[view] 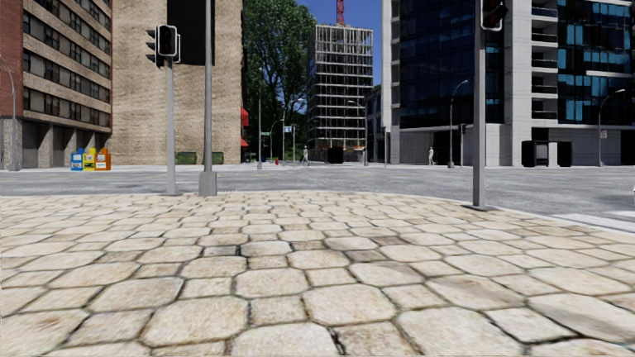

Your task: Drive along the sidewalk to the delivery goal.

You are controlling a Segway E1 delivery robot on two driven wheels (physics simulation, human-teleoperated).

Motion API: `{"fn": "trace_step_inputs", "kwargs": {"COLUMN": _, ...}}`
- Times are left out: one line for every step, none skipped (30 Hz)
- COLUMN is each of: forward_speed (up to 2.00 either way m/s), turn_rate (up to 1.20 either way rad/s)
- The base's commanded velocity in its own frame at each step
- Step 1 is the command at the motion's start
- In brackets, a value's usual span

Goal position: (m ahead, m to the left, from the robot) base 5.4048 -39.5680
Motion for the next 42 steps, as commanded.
{"fn": "trace_step_inputs", "kwargs": {"forward_speed": 1.73, "turn_rate": -0.28}}
{"fn": "trace_step_inputs", "kwargs": {"forward_speed": 1.73, "turn_rate": -0.28}}
{"fn": "trace_step_inputs", "kwargs": {"forward_speed": 1.73, "turn_rate": -0.28}}
{"fn": "trace_step_inputs", "kwargs": {"forward_speed": 1.73, "turn_rate": -0.28}}
{"fn": "trace_step_inputs", "kwargs": {"forward_speed": 1.73, "turn_rate": -0.28}}
{"fn": "trace_step_inputs", "kwargs": {"forward_speed": 1.73, "turn_rate": -0.28}}
{"fn": "trace_step_inputs", "kwargs": {"forward_speed": 1.73, "turn_rate": -0.28}}
{"fn": "trace_step_inputs", "kwargs": {"forward_speed": 1.73, "turn_rate": -0.28}}
{"fn": "trace_step_inputs", "kwargs": {"forward_speed": 1.73, "turn_rate": -0.28}}
{"fn": "trace_step_inputs", "kwargs": {"forward_speed": 1.73, "turn_rate": -0.28}}
{"fn": "trace_step_inputs", "kwargs": {"forward_speed": 1.73, "turn_rate": -0.28}}
{"fn": "trace_step_inputs", "kwargs": {"forward_speed": 1.73, "turn_rate": -0.28}}
{"fn": "trace_step_inputs", "kwargs": {"forward_speed": 1.73, "turn_rate": -0.28}}
{"fn": "trace_step_inputs", "kwargs": {"forward_speed": 1.73, "turn_rate": -0.29}}
{"fn": "trace_step_inputs", "kwargs": {"forward_speed": 1.73, "turn_rate": -0.45}}
{"fn": "trace_step_inputs", "kwargs": {"forward_speed": 1.73, "turn_rate": -0.68}}
{"fn": "trace_step_inputs", "kwargs": {"forward_speed": 1.73, "turn_rate": -0.68}}
{"fn": "trace_step_inputs", "kwargs": {"forward_speed": 1.73, "turn_rate": -0.78}}
{"fn": "trace_step_inputs", "kwargs": {"forward_speed": 1.73, "turn_rate": -0.8}}
{"fn": "trace_step_inputs", "kwargs": {"forward_speed": 1.73, "turn_rate": -0.81}}
{"fn": "trace_step_inputs", "kwargs": {"forward_speed": 1.73, "turn_rate": -0.81}}
{"fn": "trace_step_inputs", "kwargs": {"forward_speed": 1.73, "turn_rate": -0.81}}
{"fn": "trace_step_inputs", "kwargs": {"forward_speed": 1.73, "turn_rate": -0.81}}
{"fn": "trace_step_inputs", "kwargs": {"forward_speed": 1.73, "turn_rate": -0.81}}
{"fn": "trace_step_inputs", "kwargs": {"forward_speed": 1.73, "turn_rate": -0.81}}
{"fn": "trace_step_inputs", "kwargs": {"forward_speed": 1.73, "turn_rate": -0.81}}
{"fn": "trace_step_inputs", "kwargs": {"forward_speed": 1.73, "turn_rate": -0.81}}
{"fn": "trace_step_inputs", "kwargs": {"forward_speed": 1.73, "turn_rate": -0.81}}
{"fn": "trace_step_inputs", "kwargs": {"forward_speed": 1.73, "turn_rate": -0.81}}
{"fn": "trace_step_inputs", "kwargs": {"forward_speed": 1.73, "turn_rate": -0.81}}
{"fn": "trace_step_inputs", "kwargs": {"forward_speed": 1.73, "turn_rate": -0.81}}
{"fn": "trace_step_inputs", "kwargs": {"forward_speed": 1.73, "turn_rate": -0.81}}
{"fn": "trace_step_inputs", "kwargs": {"forward_speed": 1.73, "turn_rate": -0.81}}
{"fn": "trace_step_inputs", "kwargs": {"forward_speed": 1.73, "turn_rate": -0.81}}
{"fn": "trace_step_inputs", "kwargs": {"forward_speed": 1.73, "turn_rate": -0.81}}
{"fn": "trace_step_inputs", "kwargs": {"forward_speed": 1.73, "turn_rate": -0.81}}
{"fn": "trace_step_inputs", "kwargs": {"forward_speed": 1.73, "turn_rate": -0.81}}
{"fn": "trace_step_inputs", "kwargs": {"forward_speed": 1.73, "turn_rate": -0.81}}
{"fn": "trace_step_inputs", "kwargs": {"forward_speed": 1.73, "turn_rate": -0.81}}
{"fn": "trace_step_inputs", "kwargs": {"forward_speed": 1.73, "turn_rate": -0.81}}
{"fn": "trace_step_inputs", "kwargs": {"forward_speed": 1.73, "turn_rate": -0.81}}
{"fn": "trace_step_inputs", "kwargs": {"forward_speed": 1.73, "turn_rate": -0.81}}
